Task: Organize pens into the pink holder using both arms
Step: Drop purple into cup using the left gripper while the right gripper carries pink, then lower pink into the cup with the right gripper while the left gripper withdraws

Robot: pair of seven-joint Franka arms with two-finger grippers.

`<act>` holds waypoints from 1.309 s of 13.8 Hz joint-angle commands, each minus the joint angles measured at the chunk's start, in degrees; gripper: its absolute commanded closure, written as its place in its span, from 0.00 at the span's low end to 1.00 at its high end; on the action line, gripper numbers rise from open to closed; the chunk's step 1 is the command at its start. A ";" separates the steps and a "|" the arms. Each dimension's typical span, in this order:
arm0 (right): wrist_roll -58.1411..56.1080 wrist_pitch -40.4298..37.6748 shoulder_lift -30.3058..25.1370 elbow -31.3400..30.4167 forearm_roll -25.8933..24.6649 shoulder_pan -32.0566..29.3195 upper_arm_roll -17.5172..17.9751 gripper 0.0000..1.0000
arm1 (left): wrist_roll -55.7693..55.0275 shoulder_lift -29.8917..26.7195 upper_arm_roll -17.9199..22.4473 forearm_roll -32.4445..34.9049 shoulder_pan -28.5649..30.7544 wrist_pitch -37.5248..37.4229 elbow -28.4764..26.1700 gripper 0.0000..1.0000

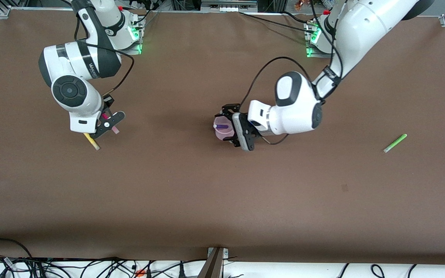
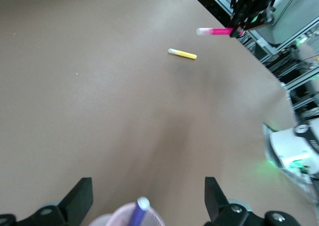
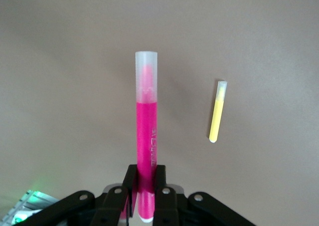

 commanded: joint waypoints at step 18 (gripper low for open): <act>15.81 -9.15 25.54 39.90 -2.54 32.92 -0.52 1.00 | -21.91 -8.91 3.45 63.36 20.53 -68.45 21.64 0.00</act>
